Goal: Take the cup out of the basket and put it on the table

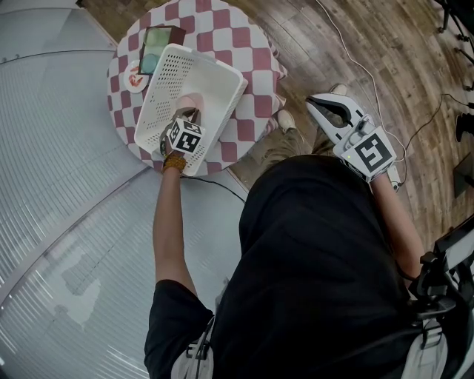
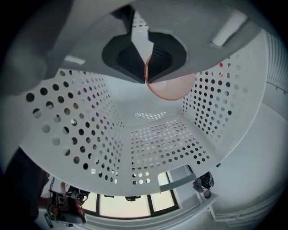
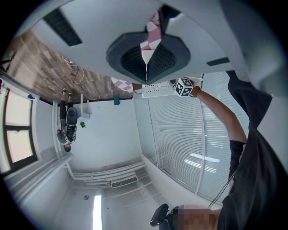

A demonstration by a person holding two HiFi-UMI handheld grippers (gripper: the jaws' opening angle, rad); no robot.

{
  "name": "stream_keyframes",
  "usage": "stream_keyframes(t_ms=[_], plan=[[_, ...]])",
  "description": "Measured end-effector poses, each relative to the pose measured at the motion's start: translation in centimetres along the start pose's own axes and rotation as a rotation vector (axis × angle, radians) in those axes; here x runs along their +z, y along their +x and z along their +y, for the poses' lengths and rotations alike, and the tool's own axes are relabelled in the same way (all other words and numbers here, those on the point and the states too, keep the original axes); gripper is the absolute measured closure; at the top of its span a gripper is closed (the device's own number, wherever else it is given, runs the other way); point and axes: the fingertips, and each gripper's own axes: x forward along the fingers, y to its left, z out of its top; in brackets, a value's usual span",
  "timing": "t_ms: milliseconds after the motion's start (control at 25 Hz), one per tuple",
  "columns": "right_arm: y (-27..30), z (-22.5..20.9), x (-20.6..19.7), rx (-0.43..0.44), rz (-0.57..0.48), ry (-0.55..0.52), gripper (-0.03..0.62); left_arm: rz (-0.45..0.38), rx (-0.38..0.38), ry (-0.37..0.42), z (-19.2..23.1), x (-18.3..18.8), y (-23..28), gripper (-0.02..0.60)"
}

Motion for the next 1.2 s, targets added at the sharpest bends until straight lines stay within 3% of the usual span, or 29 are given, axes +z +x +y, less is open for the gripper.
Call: stream_keyframes(t_ms=[520,720,920,1200], plan=[[0.6,0.4,0.5,0.023,0.0,-0.024,0.582,-0.029,0.019,-0.02,-0.3,0.7,-1.3,0.558],[0.8,0.4,-0.3,0.037,0.065,-0.024,0.582,-0.05,0.012,-0.053,-0.1,1.1,-2.0,0.558],[1.3,0.6,0.9,0.05,0.005,-0.02,0.582,-0.051,0.025,-0.068,-0.1,1.2,-2.4,0.558],[1.2,0.5,0.9,0.054,0.007,-0.031,0.582,-0.09,0.044,-0.068,-0.2,2.5,-3.1,0.558]])
